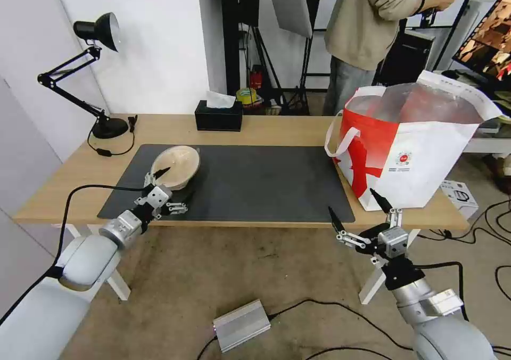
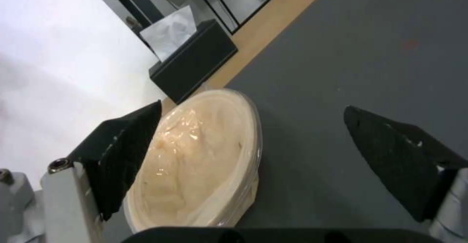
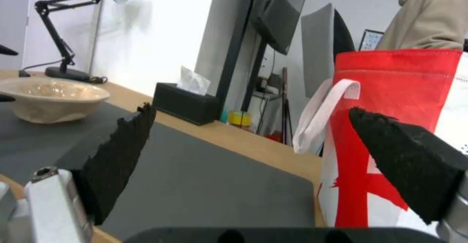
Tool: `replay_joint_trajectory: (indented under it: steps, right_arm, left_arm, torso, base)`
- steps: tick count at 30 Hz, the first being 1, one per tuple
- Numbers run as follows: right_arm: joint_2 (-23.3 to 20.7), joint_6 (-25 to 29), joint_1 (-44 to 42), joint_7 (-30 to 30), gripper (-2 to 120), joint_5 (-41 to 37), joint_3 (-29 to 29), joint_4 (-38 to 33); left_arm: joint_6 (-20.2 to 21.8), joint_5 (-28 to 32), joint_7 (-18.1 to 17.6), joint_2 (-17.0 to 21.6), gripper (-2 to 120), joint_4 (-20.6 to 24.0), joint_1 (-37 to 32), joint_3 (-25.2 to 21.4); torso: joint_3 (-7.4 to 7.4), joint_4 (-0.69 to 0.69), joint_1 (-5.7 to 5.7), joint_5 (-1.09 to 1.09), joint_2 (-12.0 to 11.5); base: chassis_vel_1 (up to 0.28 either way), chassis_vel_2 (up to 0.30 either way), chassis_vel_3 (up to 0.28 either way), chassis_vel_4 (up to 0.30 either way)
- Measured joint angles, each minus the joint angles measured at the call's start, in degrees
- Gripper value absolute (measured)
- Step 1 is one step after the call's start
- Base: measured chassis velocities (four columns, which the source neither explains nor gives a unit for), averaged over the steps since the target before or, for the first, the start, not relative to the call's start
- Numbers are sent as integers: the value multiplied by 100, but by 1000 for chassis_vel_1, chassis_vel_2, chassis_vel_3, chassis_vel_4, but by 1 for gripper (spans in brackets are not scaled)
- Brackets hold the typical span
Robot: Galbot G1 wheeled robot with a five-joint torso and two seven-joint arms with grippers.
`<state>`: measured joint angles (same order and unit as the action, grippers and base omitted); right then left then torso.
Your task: Pick up the trash from the table and place it into the takeout bag.
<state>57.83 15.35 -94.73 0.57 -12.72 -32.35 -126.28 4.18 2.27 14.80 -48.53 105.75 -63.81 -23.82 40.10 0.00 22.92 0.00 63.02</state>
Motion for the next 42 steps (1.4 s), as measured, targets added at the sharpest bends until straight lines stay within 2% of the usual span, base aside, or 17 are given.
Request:
replay_joint_trajectory:
  steps: [17,42]
  right_arm:
    - [0,1,0,0,100,0,0,0]
    - [0,1,0,0,100,0,0,0]
  left_arm:
    - [9,-112,-21,-104,100,-515,429,484]
    - [-1,-188,-34,-161,100,-850,391,344]
  torso:
    - [0,0,0,0,0]
    - [0,0,-1,-1,1]
  base:
    - [0,0,0,0]
    - [0,0,0,0]
